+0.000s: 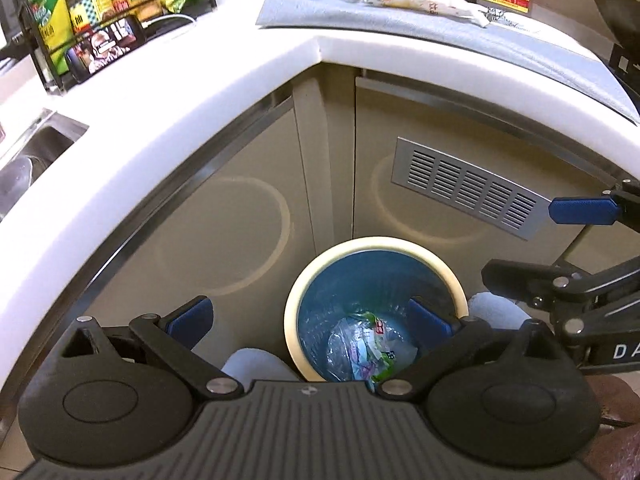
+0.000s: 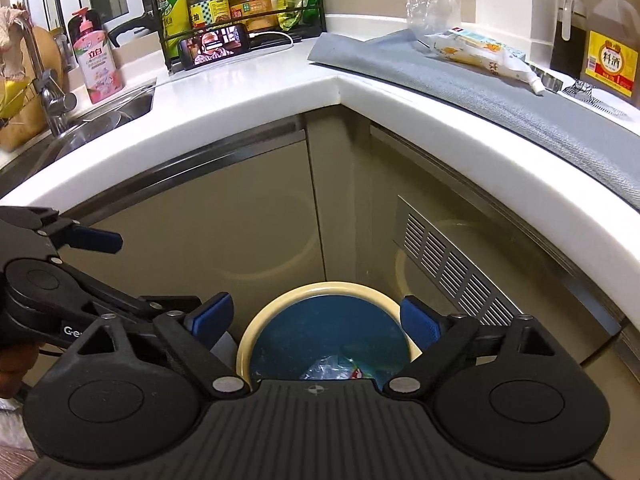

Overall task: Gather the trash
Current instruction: 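Open both grippers above the bin to drop wrapper and packet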

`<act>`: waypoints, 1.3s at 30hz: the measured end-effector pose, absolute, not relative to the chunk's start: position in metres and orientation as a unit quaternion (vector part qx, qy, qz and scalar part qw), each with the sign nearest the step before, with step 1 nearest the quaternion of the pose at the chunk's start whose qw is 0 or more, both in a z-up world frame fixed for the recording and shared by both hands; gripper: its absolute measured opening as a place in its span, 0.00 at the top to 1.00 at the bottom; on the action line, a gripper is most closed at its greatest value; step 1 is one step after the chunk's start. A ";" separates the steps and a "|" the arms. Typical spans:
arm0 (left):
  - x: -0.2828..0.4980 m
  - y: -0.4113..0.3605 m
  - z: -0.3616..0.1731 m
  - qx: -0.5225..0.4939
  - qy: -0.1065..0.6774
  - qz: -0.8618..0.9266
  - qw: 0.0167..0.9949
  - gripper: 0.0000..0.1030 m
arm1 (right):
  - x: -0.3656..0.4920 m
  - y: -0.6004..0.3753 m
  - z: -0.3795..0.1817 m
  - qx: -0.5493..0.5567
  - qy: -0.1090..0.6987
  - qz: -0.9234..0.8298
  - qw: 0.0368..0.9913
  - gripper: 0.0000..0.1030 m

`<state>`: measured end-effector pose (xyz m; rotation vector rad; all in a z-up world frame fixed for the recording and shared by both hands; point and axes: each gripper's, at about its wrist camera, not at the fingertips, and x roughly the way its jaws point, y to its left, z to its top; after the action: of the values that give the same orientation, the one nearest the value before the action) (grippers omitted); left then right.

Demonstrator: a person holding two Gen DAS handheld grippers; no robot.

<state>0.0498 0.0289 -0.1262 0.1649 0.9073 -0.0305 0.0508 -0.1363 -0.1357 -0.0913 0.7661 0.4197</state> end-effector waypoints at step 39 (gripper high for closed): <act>0.040 0.031 -0.124 0.076 0.431 -0.006 0.899 0.00 | 0.050 -0.135 -0.140 -0.053 0.382 0.200 0.901 0.10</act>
<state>0.0403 0.0310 -0.1244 0.1580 0.8931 -0.0115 0.0500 -0.1350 -0.1400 -0.1102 0.7896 0.4140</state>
